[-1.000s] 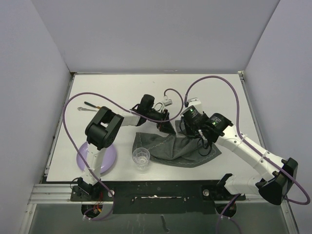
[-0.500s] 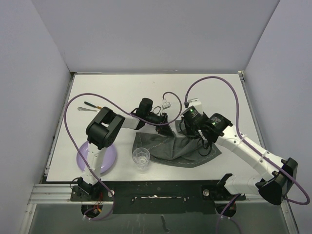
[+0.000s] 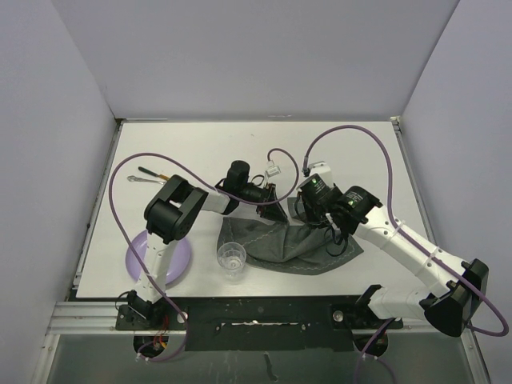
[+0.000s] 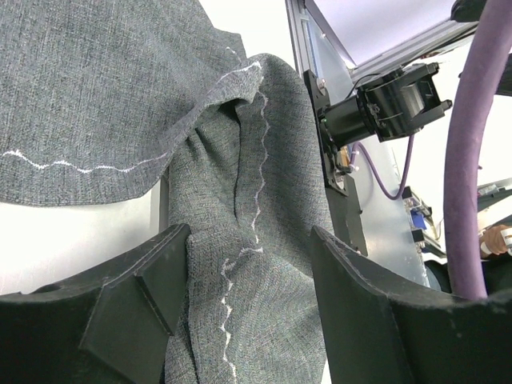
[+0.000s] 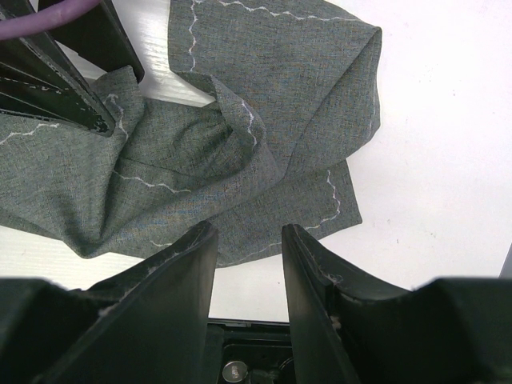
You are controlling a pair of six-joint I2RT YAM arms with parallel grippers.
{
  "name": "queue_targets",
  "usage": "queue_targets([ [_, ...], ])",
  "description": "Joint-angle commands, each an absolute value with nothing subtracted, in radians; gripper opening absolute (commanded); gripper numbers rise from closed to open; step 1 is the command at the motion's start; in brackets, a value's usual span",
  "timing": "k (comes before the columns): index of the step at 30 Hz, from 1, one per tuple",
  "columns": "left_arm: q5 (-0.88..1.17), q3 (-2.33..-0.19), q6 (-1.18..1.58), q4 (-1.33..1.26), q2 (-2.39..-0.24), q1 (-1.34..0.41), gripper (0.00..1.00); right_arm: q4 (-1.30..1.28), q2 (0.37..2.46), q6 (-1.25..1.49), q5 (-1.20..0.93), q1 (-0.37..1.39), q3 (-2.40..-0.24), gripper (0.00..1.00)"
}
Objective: Set the dinner table for one person
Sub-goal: Flatten out the napkin at the center of the board.
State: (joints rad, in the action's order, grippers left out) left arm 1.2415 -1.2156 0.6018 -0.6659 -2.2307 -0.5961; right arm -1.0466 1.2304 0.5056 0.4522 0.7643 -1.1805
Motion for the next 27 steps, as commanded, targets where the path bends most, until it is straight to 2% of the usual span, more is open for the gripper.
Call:
queue_targets([
  [1,1.283,-1.218,0.629,-0.768,-2.258,-0.595,0.58,-1.031,1.201,0.500,0.476,0.753,-1.192,0.39],
  [9,1.283,-1.218,0.636,-0.766,-2.267,-0.593,0.42,-1.025,1.203,0.498,0.475,0.748,-1.184,0.38],
  [27,1.271,-1.173,0.629,-0.758,-2.258,-0.584,0.33,-1.012,1.194,0.494,0.461,0.741,-1.172,0.38],
])
